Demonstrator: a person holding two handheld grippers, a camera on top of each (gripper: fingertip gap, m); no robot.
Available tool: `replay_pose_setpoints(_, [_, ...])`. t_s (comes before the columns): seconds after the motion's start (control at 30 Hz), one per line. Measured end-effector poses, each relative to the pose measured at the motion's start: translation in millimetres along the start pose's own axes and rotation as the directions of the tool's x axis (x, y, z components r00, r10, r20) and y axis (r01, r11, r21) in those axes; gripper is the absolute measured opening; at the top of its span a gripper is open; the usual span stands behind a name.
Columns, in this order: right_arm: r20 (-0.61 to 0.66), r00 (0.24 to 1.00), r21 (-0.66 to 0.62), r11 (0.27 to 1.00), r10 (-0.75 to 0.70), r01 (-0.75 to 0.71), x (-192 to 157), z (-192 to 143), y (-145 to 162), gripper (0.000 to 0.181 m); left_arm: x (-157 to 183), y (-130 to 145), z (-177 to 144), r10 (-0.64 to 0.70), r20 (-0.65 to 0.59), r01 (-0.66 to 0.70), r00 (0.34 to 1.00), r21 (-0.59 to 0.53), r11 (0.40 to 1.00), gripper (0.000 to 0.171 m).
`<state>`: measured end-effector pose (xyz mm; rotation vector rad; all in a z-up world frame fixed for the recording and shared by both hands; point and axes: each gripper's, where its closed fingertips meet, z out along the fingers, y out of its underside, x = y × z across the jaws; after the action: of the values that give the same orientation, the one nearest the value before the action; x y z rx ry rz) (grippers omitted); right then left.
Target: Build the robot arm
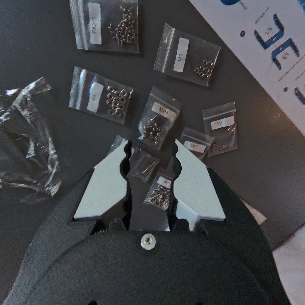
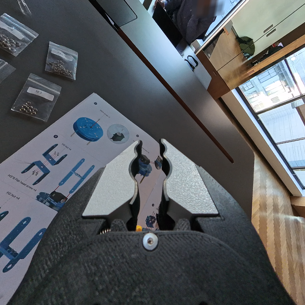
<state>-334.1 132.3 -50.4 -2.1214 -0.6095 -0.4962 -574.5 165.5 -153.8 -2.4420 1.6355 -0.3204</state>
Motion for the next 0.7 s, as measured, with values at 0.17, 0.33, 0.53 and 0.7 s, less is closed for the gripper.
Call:
replay_pose_setpoints(0.17, [0.015,0.999,0.058,0.998,-0.031,0.031,-10.5,-4.9,-14.3,0.02,-2.4,-11.9,-41.5,0.052,0.02,-0.054,0.998,0.15,0.987,0.046])
replay_pose_setpoints(0.33, [0.04,0.997,0.077,0.995,-0.063,0.06,-25.1,-3.0,-21.9,0.021,-25.5,-14.6,-137.9,-0.038,0.126,-0.03,0.991,0.5,0.865,0.036])
replay_pose_setpoints(0.53, [0.064,0.995,0.128,0.989,-0.076,0.068,-39.5,0.1,-34.0,0.021,-46.9,92.7,-240.6,-0.276,0.177,0.034,0.945,0.785,0.618,0.067])
replay_pose_setpoints(0.7, [0.105,0.994,0.27,0.963,-0.03,0.001,-50.5,-6.9,-59.4,0.021,-90.5,280.6,-268.2,-0.676,0.359,0.029,0.644,0.871,0.491,0.064])
